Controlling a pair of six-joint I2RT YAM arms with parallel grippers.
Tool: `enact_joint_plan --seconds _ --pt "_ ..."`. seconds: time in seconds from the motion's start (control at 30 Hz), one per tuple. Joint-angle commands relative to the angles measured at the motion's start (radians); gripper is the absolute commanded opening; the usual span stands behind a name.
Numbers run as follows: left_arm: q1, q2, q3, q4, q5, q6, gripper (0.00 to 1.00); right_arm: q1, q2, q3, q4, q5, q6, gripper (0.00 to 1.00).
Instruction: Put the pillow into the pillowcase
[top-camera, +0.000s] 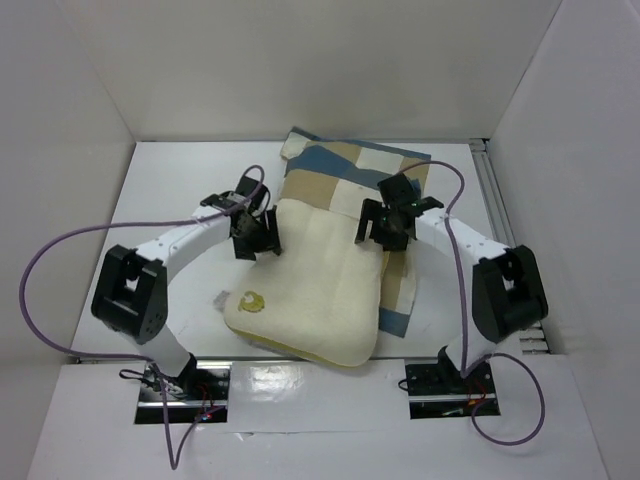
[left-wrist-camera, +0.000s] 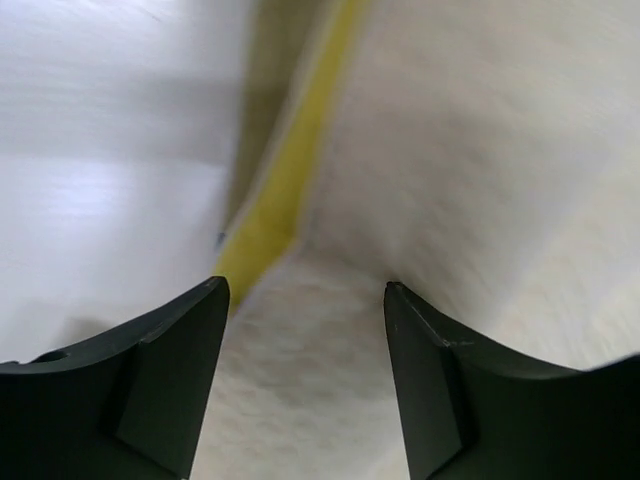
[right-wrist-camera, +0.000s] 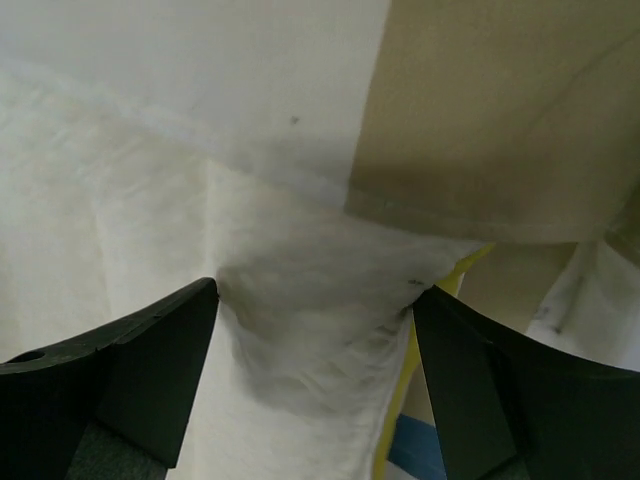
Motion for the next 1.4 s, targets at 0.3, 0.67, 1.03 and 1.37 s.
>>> enact_joint_plan --seconds 0.3,0.67,1.03,1.37 --pt "-0.133 -0.419 -0.067 -0.101 0.056 -0.083 0.88 -0.038 0.198 0.448 -0.089 0.136 -0.161 0.98" --pt "0.118 -0.458 -0.194 -0.092 -0.016 -0.188 0.89 0.51 0.22 0.349 -0.032 0.248 -0.313 0.99" --pt "0.077 -0.588 -0.453 0.16 0.226 -0.183 0.88 0.42 0.292 0.355 0.02 0.123 -0.335 0.0" --pt "-0.07 -0.503 -0.618 0.566 0.309 -0.202 0.96 0.234 0.081 0.361 0.063 -0.306 -0.316 0.0"
